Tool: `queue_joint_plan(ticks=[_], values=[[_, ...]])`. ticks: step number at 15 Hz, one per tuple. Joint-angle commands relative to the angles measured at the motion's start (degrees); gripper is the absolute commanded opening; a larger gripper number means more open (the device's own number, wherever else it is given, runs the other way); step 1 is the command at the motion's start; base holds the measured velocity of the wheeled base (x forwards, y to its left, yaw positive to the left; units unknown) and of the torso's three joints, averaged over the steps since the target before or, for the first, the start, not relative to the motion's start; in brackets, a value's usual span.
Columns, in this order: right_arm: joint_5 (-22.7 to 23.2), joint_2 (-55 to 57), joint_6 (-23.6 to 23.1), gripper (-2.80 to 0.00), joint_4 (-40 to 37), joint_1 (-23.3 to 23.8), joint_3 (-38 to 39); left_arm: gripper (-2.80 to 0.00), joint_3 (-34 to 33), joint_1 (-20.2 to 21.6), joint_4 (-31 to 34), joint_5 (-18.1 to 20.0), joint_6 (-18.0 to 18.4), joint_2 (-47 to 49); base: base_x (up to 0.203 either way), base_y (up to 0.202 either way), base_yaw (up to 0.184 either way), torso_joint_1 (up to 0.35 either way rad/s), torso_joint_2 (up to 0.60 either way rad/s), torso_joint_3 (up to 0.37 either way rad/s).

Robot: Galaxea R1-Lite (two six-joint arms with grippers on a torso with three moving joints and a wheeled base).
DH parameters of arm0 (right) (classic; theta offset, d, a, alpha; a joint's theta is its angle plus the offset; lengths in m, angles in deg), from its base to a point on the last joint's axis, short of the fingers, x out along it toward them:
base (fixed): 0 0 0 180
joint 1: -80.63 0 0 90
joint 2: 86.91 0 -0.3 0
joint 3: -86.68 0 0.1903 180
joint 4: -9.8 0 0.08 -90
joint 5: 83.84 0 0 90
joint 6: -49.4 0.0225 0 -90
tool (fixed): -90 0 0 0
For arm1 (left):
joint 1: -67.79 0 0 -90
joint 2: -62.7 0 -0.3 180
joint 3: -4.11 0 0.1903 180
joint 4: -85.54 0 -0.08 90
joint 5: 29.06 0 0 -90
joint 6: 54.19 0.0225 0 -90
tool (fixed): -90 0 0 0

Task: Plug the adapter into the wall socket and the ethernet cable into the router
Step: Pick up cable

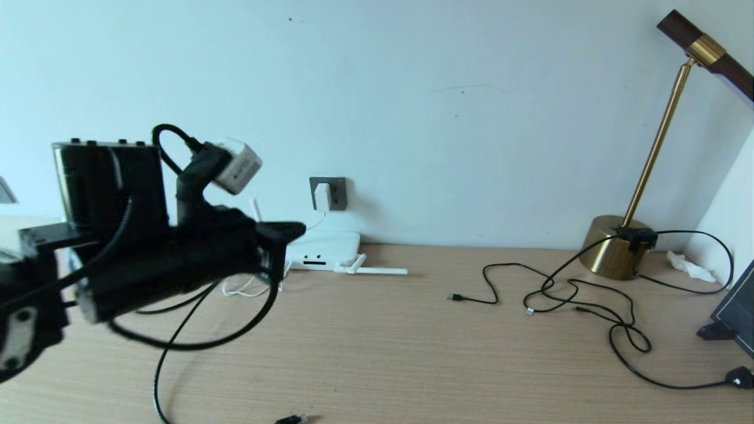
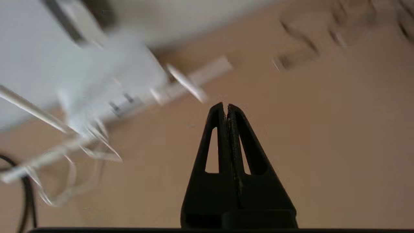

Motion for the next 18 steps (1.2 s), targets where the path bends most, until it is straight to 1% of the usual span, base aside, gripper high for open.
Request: queue_joint_plan(ticks=[1, 2, 3, 4, 5, 6, 8, 9, 11, 14, 16, 18], values=[[0.0, 0.0, 0.0, -2.80, 0.0, 0.0, 0.5, -2.80, -1.6, -0.5, 37.0, 6.6, 7.0, -11.5, 0.000, 0.000, 0.000, 0.000, 0.00, 0.000], [0.0, 0.0, 0.0, -2.80, 0.0, 0.0, 0.5, -2.80, -2.9, -0.7, 43.1, 8.8, 14.9, -12.4, 0.000, 0.000, 0.000, 0.000, 0.00, 0.000], [0.0, 0.0, 0.0, -2.80, 0.0, 0.0, 0.5, -2.80, -4.7, -0.9, 44.7, 10.1, 21.7, -12.2, 0.000, 0.000, 0.000, 0.000, 0.00, 0.000], [0.0, 0.0, 0.0, -2.80, 0.0, 0.0, 0.5, -2.80, -6.2, -1.0, 45.3, 10.7, 27.4, -11.2, 0.000, 0.000, 0.000, 0.000, 0.00, 0.000], [0.0, 0.0, 0.0, -2.80, 0.0, 0.0, 0.5, -2.80, -6.9, -1.1, 46.6, 11.0, 31.3, -9.5, 0.000, 0.000, 0.000, 0.000, 0.00, 0.000], [0.0, 0.0, 0.0, -2.80, 0.0, 0.0, 0.5, -2.80, -6.7, -1.1, 49.2, 11.0, 34.3, -8.2, 0.000, 0.000, 0.000, 0.000, 0.00, 0.000], [0.0, 0.0, 0.0, -2.80, 0.0, 0.0, 0.5, -2.80, -6.4, -1.1, 51.4, 11.1, 41.1, -5.5, 0.000, 0.000, 0.000, 0.000, 0.00, 0.000], [0.0, 0.0, 0.0, -2.80, 0.0, 0.0, 0.5, 0.00, -6.2, -1.1, 51.6, 11.3, 44.5, -4.0, 0.000, 0.000, 0.000, 0.000, 0.00, 0.000], [0.0, 0.0, 0.0, -2.80, 0.0, 0.0, 0.5, 0.00, -4.3, -1.1, 51.7, 11.4, 47.5, -0.8, 0.000, 0.000, 0.000, 0.000, 0.00, 0.000], [0.0, 0.0, 0.0, -2.80, 0.0, 0.0, 0.5, 0.00, -1.9, -1.1, 51.9, 11.4, 53.3, 5.5, 0.000, 0.000, 0.000, 0.000, 0.00, 0.000], [0.0, 0.0, 0.0, -2.80, 0.0, 0.0, 0.5, 0.00, 0.1, -1.1, 52.4, 11.5, 55.5, 9.8, 0.000, 0.000, 0.000, 0.000, 0.00, 0.000], [0.0, 0.0, 0.0, -2.80, 0.0, 0.0, 0.5, 0.00, 2.6, -1.1, 53.3, 11.4, 56.3, 13.5, 0.000, 0.000, 0.000, 0.000, 0.00, 0.000]])
